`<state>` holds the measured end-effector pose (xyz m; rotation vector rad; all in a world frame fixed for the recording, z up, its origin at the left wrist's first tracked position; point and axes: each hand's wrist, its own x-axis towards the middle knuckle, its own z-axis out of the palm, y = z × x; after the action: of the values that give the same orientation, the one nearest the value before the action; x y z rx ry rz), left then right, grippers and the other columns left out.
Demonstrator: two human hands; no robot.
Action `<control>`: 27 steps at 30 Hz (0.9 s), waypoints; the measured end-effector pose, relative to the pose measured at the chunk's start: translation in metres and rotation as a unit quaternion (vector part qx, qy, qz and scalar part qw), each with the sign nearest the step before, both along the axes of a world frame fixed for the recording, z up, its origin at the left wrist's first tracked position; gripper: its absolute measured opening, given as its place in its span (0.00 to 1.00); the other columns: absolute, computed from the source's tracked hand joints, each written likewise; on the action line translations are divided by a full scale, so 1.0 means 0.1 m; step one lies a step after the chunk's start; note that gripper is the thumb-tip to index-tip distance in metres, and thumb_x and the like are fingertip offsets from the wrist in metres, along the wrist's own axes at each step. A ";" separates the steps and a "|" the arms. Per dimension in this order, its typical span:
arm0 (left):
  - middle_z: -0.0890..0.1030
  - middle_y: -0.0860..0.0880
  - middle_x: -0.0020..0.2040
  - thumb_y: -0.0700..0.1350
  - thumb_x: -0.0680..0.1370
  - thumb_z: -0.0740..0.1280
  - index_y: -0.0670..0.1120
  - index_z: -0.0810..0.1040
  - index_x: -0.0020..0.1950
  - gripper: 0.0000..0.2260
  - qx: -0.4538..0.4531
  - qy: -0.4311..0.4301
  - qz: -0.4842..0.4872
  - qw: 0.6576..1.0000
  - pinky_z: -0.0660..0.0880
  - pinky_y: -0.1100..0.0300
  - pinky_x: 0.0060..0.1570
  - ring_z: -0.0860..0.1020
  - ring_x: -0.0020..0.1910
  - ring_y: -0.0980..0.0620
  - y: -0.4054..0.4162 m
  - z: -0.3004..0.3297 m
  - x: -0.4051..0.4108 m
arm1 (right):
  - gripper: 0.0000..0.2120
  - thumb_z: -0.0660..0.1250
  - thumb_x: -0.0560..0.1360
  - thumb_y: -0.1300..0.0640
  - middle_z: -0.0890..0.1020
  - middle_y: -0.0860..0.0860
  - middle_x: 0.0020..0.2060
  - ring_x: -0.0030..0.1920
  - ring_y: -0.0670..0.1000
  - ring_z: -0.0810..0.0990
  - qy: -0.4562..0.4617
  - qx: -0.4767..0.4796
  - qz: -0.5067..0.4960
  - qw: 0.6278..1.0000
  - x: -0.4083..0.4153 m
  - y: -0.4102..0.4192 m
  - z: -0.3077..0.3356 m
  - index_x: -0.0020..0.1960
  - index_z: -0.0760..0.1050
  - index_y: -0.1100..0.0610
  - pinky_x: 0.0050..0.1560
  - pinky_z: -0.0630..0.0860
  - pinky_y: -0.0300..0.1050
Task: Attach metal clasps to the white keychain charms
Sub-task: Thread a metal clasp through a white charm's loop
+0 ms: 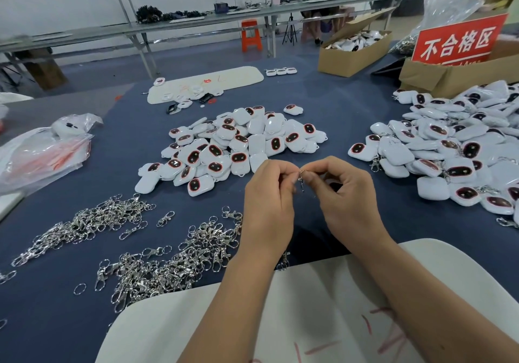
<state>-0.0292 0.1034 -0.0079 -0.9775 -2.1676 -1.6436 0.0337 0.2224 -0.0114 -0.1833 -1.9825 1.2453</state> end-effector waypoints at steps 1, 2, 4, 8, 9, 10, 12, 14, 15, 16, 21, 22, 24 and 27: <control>0.78 0.55 0.40 0.36 0.81 0.65 0.49 0.78 0.46 0.09 0.001 0.000 -0.003 1.000 0.73 0.65 0.43 0.78 0.42 0.53 0.00 0.00 0.00 | 0.11 0.73 0.79 0.65 0.84 0.39 0.36 0.37 0.42 0.79 -0.005 -0.017 0.012 1.000 0.00 0.00 0.00 0.45 0.83 0.48 0.42 0.72 0.29; 0.78 0.55 0.40 0.36 0.81 0.64 0.48 0.78 0.46 0.08 -0.002 0.003 -0.006 1.000 0.73 0.64 0.43 0.78 0.42 0.53 -0.01 0.00 -0.01 | 0.11 0.73 0.79 0.65 0.84 0.39 0.36 0.35 0.41 0.79 -0.010 -0.024 0.020 0.999 0.00 0.00 0.00 0.45 0.83 0.49 0.41 0.72 0.29; 0.78 0.54 0.40 0.37 0.82 0.64 0.47 0.77 0.46 0.08 -0.012 0.010 -0.007 1.000 0.72 0.65 0.43 0.77 0.42 0.52 -0.03 -0.01 -0.02 | 0.10 0.73 0.79 0.64 0.84 0.40 0.37 0.35 0.42 0.78 -0.018 -0.023 0.028 0.999 0.00 0.00 -0.01 0.45 0.84 0.50 0.42 0.72 0.30; 0.78 0.53 0.42 0.38 0.83 0.62 0.46 0.76 0.47 0.07 -0.026 0.013 0.004 1.000 0.73 0.62 0.45 0.77 0.44 0.54 -0.04 -0.02 0.00 | 0.08 0.73 0.79 0.64 0.86 0.44 0.40 0.39 0.45 0.80 -0.027 -0.017 0.028 0.999 -0.01 -0.01 0.00 0.46 0.84 0.52 0.46 0.74 0.34; 0.78 0.53 0.43 0.38 0.83 0.62 0.46 0.76 0.47 0.07 -0.031 0.013 0.001 0.999 0.74 0.58 0.46 0.77 0.45 0.54 -0.04 -0.03 0.00 | 0.08 0.72 0.79 0.64 0.86 0.44 0.40 0.40 0.46 0.81 -0.032 -0.013 0.032 0.999 -0.01 0.00 -0.01 0.46 0.84 0.52 0.47 0.75 0.34; 0.78 0.52 0.44 0.38 0.83 0.61 0.46 0.75 0.47 0.07 -0.036 0.013 -0.001 0.999 0.75 0.54 0.46 0.76 0.45 0.53 -0.04 -0.03 -0.01 | 0.08 0.72 0.80 0.64 0.86 0.43 0.40 0.41 0.46 0.82 -0.040 -0.013 0.041 0.998 -0.02 0.00 -0.01 0.46 0.84 0.52 0.46 0.75 0.34; 0.77 0.52 0.44 0.38 0.83 0.61 0.47 0.74 0.46 0.07 -0.046 0.025 0.002 0.999 0.73 0.53 0.46 0.75 0.45 0.53 -0.07 -0.04 -0.03 | 0.09 0.70 0.81 0.61 0.83 0.42 0.35 0.35 0.44 0.79 -0.056 -0.031 0.049 0.997 -0.03 -0.01 -0.02 0.45 0.82 0.51 0.40 0.74 0.34; 0.76 0.53 0.44 0.36 0.82 0.60 0.47 0.73 0.46 0.08 -0.061 0.035 0.009 0.998 0.72 0.55 0.46 0.74 0.45 0.53 -0.07 -0.05 -0.04 | 0.11 0.65 0.82 0.55 0.75 0.48 0.30 0.31 0.46 0.70 -0.057 -0.064 0.018 0.996 -0.05 0.02 -0.03 0.41 0.77 0.53 0.33 0.68 0.41; 0.76 0.53 0.44 0.35 0.81 0.60 0.47 0.72 0.45 0.09 -0.074 0.031 0.008 0.997 0.72 0.55 0.46 0.74 0.45 0.52 -0.06 -0.05 -0.04 | 0.12 0.63 0.80 0.53 0.71 0.54 0.30 0.31 0.50 0.67 -0.050 -0.097 0.004 0.994 -0.05 0.05 -0.04 0.40 0.74 0.56 0.31 0.65 0.44; 0.75 0.53 0.44 0.33 0.80 0.60 0.47 0.72 0.45 0.10 -0.088 0.022 0.004 0.996 0.72 0.53 0.47 0.75 0.46 0.51 -0.05 -0.05 -0.02 | 0.10 0.60 0.78 0.53 0.68 0.58 0.31 0.31 0.53 0.64 -0.041 -0.143 -0.001 0.989 -0.06 0.07 -0.04 0.41 0.71 0.58 0.29 0.62 0.44; 0.76 0.52 0.45 0.33 0.80 0.60 0.46 0.73 0.46 0.09 -0.140 0.035 -0.039 0.989 0.74 0.48 0.47 0.75 0.46 0.49 -0.04 -0.07 0.01 | 0.05 0.63 0.74 0.62 0.72 0.46 0.25 0.26 0.46 0.69 -0.051 -0.298 0.041 0.952 -0.10 0.17 -0.05 0.49 0.71 0.55 0.25 0.65 0.40; 0.76 0.51 0.45 0.33 0.80 0.60 0.46 0.73 0.47 0.08 -0.150 0.042 -0.047 0.987 0.74 0.47 0.47 0.75 0.45 0.48 -0.04 -0.07 0.01 | 0.04 0.68 0.77 0.62 0.76 0.46 0.27 0.27 0.45 0.73 -0.053 -0.294 0.033 0.954 -0.10 0.18 -0.06 0.49 0.74 0.55 0.27 0.69 0.40; 0.76 0.50 0.45 0.34 0.81 0.60 0.45 0.74 0.47 0.08 -0.165 0.044 -0.061 0.984 0.74 0.46 0.48 0.75 0.45 0.48 -0.03 -0.07 0.01 | 0.05 0.75 0.78 0.56 0.81 0.45 0.32 0.31 0.44 0.78 -0.051 -0.286 -0.001 0.957 -0.10 0.19 -0.07 0.49 0.80 0.55 0.30 0.74 0.39; 0.76 0.51 0.45 0.35 0.82 0.60 0.46 0.74 0.47 0.07 -0.170 0.036 -0.067 0.982 0.75 0.46 0.48 0.75 0.46 0.48 -0.02 -0.07 0.02 | 0.07 0.76 0.77 0.50 0.81 0.45 0.32 0.32 0.46 0.76 -0.046 -0.244 -0.038 0.968 -0.11 0.17 -0.09 0.46 0.83 0.53 0.34 0.74 0.40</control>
<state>-0.0270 0.1018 -0.0149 -1.2784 -2.4302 -1.2876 0.0229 0.2397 -0.0204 -0.5638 -1.6907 1.6806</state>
